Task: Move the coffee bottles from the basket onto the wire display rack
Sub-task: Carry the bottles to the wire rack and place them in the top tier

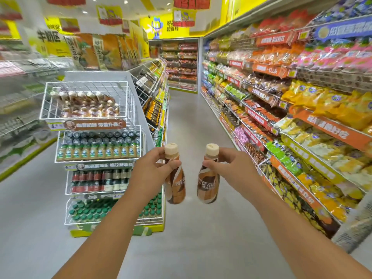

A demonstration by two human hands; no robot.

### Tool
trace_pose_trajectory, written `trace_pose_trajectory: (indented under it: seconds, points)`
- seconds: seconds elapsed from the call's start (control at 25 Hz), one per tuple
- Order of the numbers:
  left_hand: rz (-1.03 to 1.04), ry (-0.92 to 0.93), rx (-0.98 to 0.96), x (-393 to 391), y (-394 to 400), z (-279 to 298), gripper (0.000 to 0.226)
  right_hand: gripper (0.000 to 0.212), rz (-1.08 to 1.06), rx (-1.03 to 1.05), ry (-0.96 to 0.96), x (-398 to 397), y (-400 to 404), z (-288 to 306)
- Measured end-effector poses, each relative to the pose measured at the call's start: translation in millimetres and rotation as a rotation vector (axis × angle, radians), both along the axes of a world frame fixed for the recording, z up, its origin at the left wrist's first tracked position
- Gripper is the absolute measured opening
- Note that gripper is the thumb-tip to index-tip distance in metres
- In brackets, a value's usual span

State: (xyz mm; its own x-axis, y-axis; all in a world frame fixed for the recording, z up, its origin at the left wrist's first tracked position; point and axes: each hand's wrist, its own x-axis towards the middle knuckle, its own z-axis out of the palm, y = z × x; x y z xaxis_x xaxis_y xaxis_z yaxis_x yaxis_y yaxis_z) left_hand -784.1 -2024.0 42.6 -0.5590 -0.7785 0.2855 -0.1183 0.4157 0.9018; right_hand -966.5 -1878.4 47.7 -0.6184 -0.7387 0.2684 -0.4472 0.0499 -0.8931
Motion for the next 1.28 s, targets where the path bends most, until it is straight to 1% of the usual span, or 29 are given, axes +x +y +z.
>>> trace_pose_trajectory:
  seconds: [0.32, 0.56, 0.76, 0.96, 1.04, 1.12, 1.28]
  points:
    - [0.074, -0.022, -0.069, 98.3, -143.9, 22.3, 0.023, 0.014, 0.118, -0.063, -0.01, 86.9, -167.8, 18.0]
    - [0.177, -0.038, -0.053, 140.3, -251.6, 25.5, 0.024, 0.011, 0.2, -0.04, -0.016, 116.1, -280.4, 29.3]
    - [0.273, -0.034, -0.049, 143.0, -344.0, 17.6, 0.022, 0.011, 0.281, -0.021, 0.002, 108.5, -382.3, 22.6]
    - [0.361, -0.025, -0.038, 131.8, -439.1, 18.8, 0.035, 0.013, 0.35, -0.067, -0.01, 85.4, -501.0, 17.3]
    - [0.403, -0.03, -0.037, 129.4, -478.1, 26.3, 0.033, 0.013, 0.364, -0.064, -0.014, 77.4, -542.3, 21.3]
    - [0.417, -0.02, -0.039, 126.6, -520.3, 34.6, 0.031, 0.011, 0.372, -0.06, -0.026, 68.7, -583.9, 25.4]
    - [0.405, -0.019, -0.035, 113.2, -604.3, 39.2, 0.039, 0.016, 0.337, -0.049, -0.005, 55.1, -655.7, 32.1]
